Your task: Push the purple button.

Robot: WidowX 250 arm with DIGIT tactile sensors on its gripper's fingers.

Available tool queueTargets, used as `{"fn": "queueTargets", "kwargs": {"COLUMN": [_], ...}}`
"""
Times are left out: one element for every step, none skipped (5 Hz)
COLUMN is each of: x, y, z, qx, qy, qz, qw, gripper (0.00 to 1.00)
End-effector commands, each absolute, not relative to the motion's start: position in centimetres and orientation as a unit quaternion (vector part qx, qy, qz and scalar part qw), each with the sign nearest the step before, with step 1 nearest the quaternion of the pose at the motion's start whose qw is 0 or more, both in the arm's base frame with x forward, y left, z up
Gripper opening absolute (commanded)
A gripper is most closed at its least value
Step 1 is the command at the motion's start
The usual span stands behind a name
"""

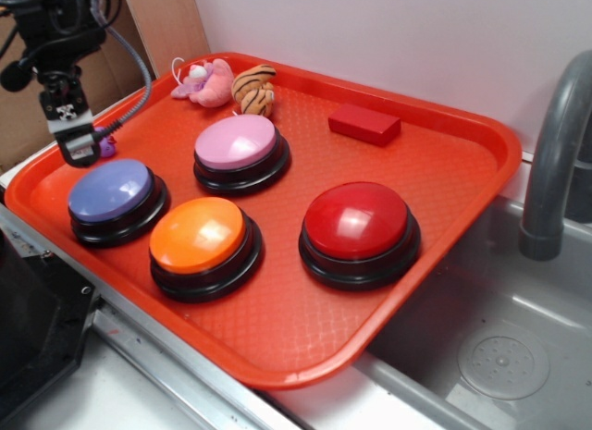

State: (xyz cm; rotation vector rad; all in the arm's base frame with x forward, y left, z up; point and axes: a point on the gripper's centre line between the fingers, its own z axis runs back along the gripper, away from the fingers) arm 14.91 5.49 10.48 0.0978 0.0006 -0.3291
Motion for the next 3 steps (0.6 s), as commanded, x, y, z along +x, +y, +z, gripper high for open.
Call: {"fn": "queueTargets", "kwargs": {"x": [15.8, 15.6, 15.4], "y": [6.0, 6.0, 5.8], "z": [12.2, 13.0, 13.4], "qx": [0.036, 0.044, 0.047], "qy": [-0.009, -0.015, -0.032], "qz": [-0.157, -0.151, -0.146], "qw": [0.987, 0.987, 0.988], "gripper": [1.0, 1.0, 1.0]}}
